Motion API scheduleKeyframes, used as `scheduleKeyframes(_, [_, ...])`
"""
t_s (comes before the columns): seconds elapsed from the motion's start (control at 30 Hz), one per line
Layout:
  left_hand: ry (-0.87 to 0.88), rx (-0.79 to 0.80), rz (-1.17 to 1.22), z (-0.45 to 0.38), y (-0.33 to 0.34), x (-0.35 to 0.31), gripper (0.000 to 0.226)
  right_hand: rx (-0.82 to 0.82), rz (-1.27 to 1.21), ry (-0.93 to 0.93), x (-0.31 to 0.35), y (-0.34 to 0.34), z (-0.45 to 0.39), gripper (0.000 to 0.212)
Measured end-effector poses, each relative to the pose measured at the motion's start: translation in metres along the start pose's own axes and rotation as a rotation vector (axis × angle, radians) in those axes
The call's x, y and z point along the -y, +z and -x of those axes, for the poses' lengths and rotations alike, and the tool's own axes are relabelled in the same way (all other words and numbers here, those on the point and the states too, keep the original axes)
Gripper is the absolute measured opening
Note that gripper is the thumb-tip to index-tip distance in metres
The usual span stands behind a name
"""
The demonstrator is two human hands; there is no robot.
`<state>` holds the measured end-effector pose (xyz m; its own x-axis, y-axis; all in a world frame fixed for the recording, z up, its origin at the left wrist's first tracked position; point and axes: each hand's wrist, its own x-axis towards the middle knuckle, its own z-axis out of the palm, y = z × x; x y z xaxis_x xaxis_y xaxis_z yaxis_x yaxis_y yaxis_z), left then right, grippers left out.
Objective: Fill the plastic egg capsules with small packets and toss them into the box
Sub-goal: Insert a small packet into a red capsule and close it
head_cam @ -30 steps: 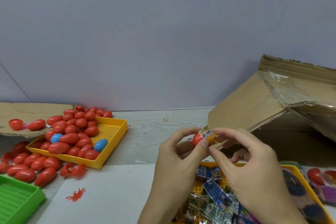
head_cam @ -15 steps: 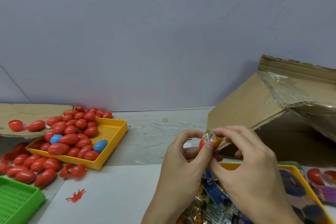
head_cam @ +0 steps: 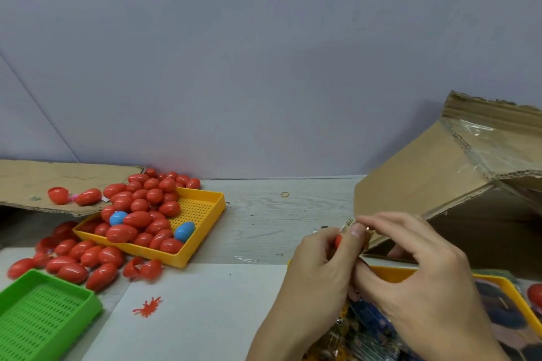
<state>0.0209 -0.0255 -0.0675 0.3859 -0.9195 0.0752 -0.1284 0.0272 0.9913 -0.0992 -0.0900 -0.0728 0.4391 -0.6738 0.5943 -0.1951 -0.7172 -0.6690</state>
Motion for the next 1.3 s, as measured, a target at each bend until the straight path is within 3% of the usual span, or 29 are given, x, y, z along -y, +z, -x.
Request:
scheduleKeyframes(0.57, [-0.007, 0.030, 0.131, 0.001, 0.001, 0.000, 0.037, 0.045, -0.201, 0.060, -0.003, -0.001, -0.001, 0.050])
scheduleKeyframes(0.8, [-0.034, 0.015, 0.243, -0.001, 0.005, 0.001, 0.047, 0.007, -0.202, 0.080, -0.001, -0.001, -0.001, 0.046])
scheduleKeyframes(1.03, [0.037, -0.104, 0.260, -0.002, 0.010, 0.002, 0.039, 0.012, -0.255, 0.107, -0.002, 0.002, -0.003, 0.044])
scheduleKeyframes(1.13, [0.021, -0.146, 0.267, -0.004, 0.008, 0.004, 0.041, 0.030, -0.244, 0.128, -0.005, -0.001, -0.004, 0.056])
scheduleKeyframes(1.3, [0.003, -0.125, 0.271, -0.006, 0.007, 0.005, 0.046, 0.027, -0.225, 0.137, -0.006, 0.001, -0.004, 0.055])
